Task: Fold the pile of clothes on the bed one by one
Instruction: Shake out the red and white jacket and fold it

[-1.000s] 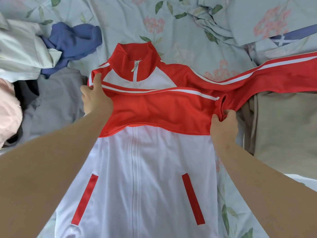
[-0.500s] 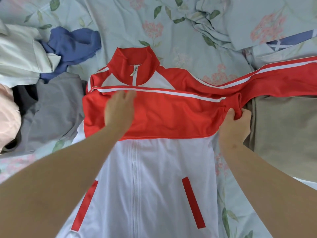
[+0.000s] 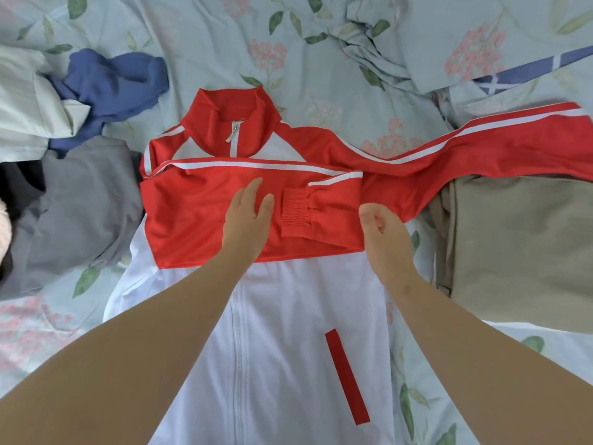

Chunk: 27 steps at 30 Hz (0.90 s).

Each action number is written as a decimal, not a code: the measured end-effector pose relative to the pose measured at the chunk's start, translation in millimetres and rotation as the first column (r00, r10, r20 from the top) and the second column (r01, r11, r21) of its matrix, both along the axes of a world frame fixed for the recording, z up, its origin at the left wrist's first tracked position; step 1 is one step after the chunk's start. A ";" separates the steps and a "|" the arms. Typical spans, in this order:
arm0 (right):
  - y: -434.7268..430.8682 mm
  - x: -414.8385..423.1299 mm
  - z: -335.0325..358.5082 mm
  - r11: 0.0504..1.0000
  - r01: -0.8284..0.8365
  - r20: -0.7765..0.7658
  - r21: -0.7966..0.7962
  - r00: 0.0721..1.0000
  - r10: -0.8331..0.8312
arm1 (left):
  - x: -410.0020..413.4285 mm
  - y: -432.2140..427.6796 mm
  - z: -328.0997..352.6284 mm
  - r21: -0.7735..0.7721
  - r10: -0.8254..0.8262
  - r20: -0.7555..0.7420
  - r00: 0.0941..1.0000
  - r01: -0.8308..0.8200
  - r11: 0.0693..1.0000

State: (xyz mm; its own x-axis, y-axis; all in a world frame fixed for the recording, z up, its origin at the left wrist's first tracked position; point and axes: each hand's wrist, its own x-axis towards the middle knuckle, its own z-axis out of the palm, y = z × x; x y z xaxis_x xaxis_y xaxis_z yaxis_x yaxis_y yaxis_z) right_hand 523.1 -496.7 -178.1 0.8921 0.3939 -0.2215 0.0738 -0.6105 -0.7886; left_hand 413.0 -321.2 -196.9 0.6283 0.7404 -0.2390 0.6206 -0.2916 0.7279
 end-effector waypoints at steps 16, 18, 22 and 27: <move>9.8 96.7 -34.5 0.610 0.752 -0.431 0.248 0.650 -0.626 | 20.9 -32.1 -21.0 0.036 -0.451 -0.518 0.727 0.545 0.838; 16.7 85.2 -22.3 0.733 0.607 -0.233 0.308 0.795 -0.560 | 23.9 -27.5 -23.0 -0.034 -0.438 -0.421 0.794 0.468 0.883; 28.3 29.0 -0.3 0.975 -0.161 0.042 0.154 0.987 0.156 | 27.3 -13.5 -15.1 -0.591 0.097 0.029 0.995 -0.061 0.804; 17.6 -6.8 -5.2 0.937 -0.348 -0.445 0.021 0.836 0.321 | 13.3 8.4 0.4 -0.802 0.517 0.026 0.855 -0.291 0.522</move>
State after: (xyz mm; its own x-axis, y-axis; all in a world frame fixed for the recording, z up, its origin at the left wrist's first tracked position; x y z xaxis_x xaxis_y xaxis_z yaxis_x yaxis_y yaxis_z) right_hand 516.3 -479.1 -183.3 0.5151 0.6247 -0.5869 -0.0596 -0.6569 -0.7516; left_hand 426.4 -312.8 -196.5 0.4244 0.5496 -0.7196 0.3038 0.6623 0.6849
